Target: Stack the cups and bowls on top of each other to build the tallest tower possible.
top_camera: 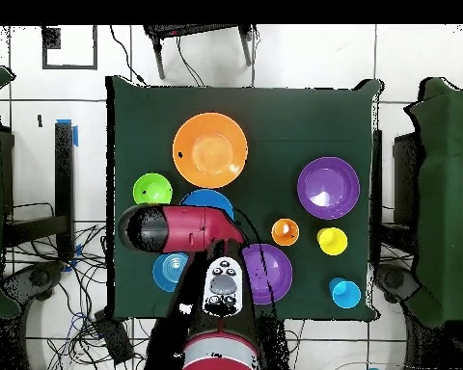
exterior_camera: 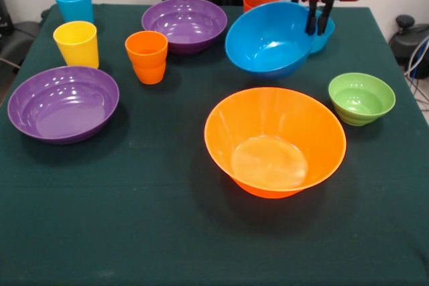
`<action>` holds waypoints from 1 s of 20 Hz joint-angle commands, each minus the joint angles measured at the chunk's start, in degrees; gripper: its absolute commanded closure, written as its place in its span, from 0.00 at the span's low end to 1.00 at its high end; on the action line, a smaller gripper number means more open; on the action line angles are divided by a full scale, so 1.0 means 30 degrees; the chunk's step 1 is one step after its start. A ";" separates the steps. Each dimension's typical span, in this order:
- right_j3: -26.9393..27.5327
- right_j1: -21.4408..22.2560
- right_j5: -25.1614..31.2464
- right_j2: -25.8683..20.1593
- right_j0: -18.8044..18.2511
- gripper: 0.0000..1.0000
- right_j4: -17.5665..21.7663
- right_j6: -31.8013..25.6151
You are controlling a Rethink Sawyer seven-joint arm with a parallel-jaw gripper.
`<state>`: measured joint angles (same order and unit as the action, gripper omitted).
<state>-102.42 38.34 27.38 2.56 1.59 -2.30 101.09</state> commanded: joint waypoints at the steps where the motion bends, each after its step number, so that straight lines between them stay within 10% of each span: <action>1: -0.0481 0.0720 0.2104 -0.1225 -0.0100 1.00 0.0197 0.1440; 20: -0.1366 0.1257 0.2508 -0.1311 -0.0046 1.00 0.0134 0.1652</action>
<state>-103.82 42.25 28.54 2.44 1.36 -2.28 101.09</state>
